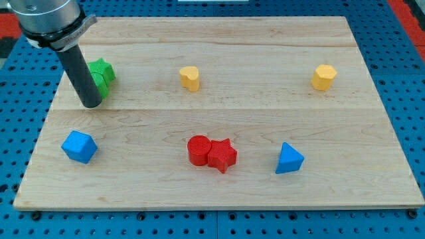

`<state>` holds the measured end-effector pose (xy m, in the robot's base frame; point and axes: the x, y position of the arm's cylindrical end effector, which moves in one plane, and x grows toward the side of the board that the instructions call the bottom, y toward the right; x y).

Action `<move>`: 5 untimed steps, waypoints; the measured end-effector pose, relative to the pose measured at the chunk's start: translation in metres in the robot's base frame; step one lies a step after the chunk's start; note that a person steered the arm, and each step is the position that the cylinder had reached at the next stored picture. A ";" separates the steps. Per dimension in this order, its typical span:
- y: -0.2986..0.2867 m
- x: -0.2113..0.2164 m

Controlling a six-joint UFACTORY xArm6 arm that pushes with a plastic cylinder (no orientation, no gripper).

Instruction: Push the yellow hexagon towards the yellow heart

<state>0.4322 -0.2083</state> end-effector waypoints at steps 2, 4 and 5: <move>0.106 -0.013; 0.191 -0.069; 0.252 -0.069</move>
<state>0.3630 0.0438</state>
